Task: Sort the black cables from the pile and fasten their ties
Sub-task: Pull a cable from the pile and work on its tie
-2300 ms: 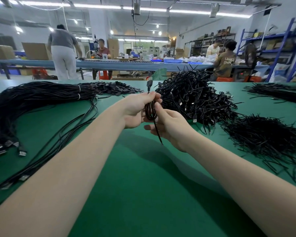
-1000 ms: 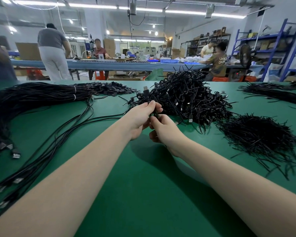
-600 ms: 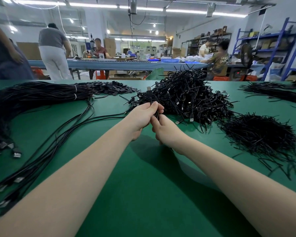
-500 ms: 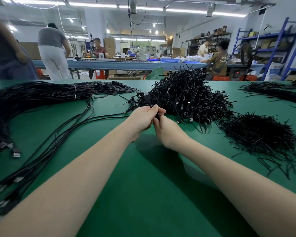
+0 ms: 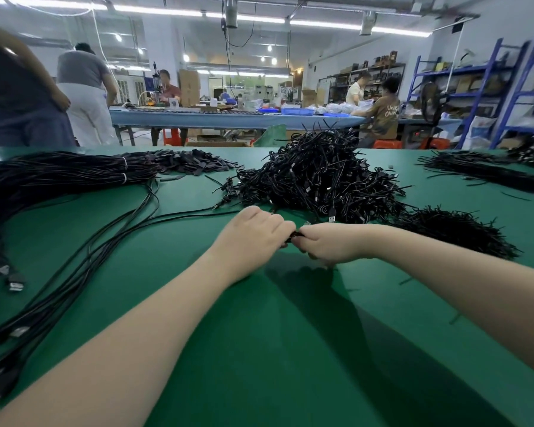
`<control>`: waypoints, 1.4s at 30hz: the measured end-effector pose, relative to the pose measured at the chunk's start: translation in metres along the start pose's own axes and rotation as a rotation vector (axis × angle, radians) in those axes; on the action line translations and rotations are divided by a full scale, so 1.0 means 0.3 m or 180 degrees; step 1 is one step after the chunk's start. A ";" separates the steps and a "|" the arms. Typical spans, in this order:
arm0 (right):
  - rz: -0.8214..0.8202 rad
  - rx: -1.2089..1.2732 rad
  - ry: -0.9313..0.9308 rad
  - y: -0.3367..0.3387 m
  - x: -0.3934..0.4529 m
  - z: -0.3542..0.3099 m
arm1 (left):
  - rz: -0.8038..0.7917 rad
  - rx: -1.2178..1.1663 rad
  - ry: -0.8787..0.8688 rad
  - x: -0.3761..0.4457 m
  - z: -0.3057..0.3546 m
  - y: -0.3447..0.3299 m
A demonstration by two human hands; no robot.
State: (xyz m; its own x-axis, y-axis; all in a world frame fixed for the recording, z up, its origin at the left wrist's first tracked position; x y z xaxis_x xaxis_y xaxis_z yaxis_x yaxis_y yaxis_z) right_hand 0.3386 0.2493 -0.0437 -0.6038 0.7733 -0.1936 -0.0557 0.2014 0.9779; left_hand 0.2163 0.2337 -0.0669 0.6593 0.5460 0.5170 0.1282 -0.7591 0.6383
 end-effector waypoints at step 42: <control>0.0731 -0.1191 -0.2231 0.083 -0.276 0.569 | -0.0625 -0.2812 0.2388 -0.117 -0.070 -0.073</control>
State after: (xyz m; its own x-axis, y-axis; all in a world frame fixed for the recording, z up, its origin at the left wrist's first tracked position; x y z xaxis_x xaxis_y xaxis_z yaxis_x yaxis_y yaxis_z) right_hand 0.5230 0.2929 -0.0167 -0.0034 0.9913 0.1312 -0.3272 -0.1251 0.9366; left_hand 0.1749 0.2386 -0.0871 0.0460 0.9222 0.3840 -0.5738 -0.2902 0.7659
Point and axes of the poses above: each hand's wrist, its own x-axis towards the middle knuckle, its own y-axis out of the back of the hand, z = x × y, the point moved 4 cm from there along x, towards the middle knuckle, and after that the axes turned 2 degrees about -z, right-handed, at the moved point
